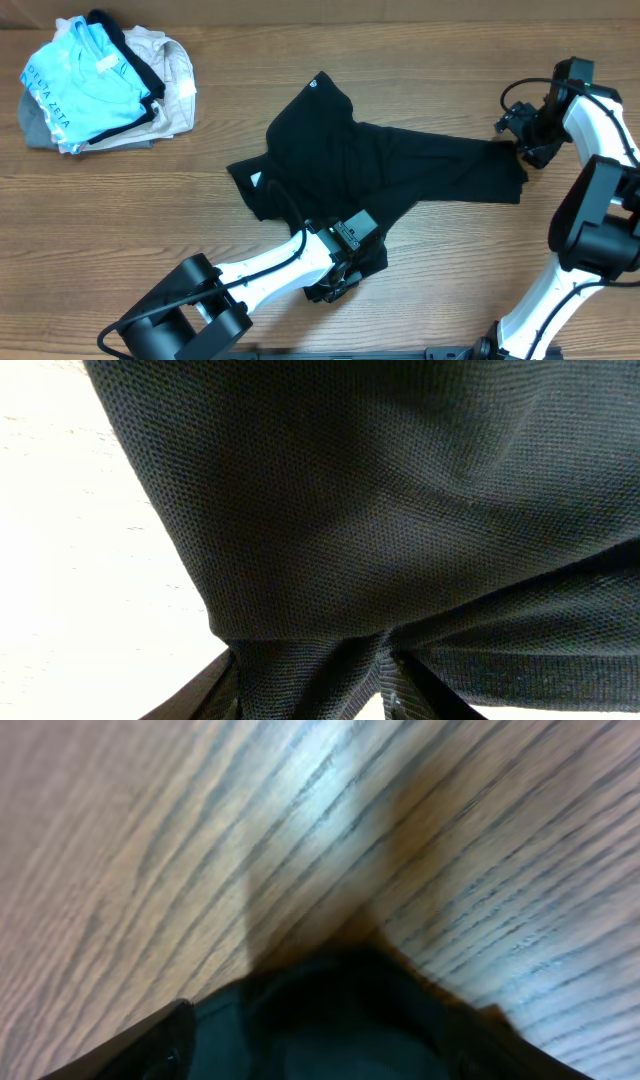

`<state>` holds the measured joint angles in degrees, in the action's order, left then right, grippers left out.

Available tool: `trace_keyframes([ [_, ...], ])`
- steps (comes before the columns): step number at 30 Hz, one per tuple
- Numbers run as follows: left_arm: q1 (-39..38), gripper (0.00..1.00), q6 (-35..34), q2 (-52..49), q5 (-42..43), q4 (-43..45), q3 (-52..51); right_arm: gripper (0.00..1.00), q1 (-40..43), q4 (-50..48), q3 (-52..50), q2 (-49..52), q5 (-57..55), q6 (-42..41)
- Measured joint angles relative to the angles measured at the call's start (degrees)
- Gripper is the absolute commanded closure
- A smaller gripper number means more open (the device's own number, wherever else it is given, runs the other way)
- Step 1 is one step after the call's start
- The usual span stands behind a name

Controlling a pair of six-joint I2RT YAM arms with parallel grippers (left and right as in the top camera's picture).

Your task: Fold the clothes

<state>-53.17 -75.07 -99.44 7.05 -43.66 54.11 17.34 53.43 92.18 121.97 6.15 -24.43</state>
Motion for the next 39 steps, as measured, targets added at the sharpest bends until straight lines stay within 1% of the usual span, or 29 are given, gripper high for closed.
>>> trace_keyframes([
  [4, 0.0, 0.57, 0.0, 0.0, 0.0, 0.0, 0.0, 0.2, -0.1, -0.2, 0.0, 2.1, 0.0, 0.0],
  [7, 0.0, 0.58, 0.0, 0.0, 0.0, 0.0, 0.0, 0.25, -0.1, -0.3, 0.0, 2.4, -0.1, -0.2],
  [9, 0.0, 0.58, 0.0, 0.0, 0.0, 0.0, 0.0, 0.27, -0.1, -0.3, 0.0, 2.4, -0.2, -0.3],
  [12, 0.0, 0.55, 0.0, 0.0, 0.0, 0.0, 0.0, 0.29, -0.1, -0.4, 0.0, 2.4, -0.2, -0.4],
  [16, 0.0, 0.56, 0.0, 0.0, 0.0, 0.0, 0.0, 0.33, -0.1, -0.4, 0.0, 2.4, -0.8, -0.7],
  [20, 0.0, 0.56, 0.0, 0.0, 0.0, 0.0, 0.0, 0.38, -0.1, -0.1, 0.0, 2.4, -3.1, -0.8],
  [24, 0.0, 0.56, 0.0, 0.0, 0.0, 0.0, 0.0, 0.48, -0.1, 0.3, 0.0, 2.4, -4.4, -0.9],
  [33, 0.0, 0.57, 0.0, 0.0, 0.0, 0.0, 0.0, 0.54, -0.1, 1.2, 0.0, 2.4, -5.1, -1.2],
  [39, 0.0, 0.57, 0.0, 0.0, 0.0, 0.0, 0.0, 0.58, -0.1, 3.5, 1.2, 2.4, -5.1, -2.5],
])
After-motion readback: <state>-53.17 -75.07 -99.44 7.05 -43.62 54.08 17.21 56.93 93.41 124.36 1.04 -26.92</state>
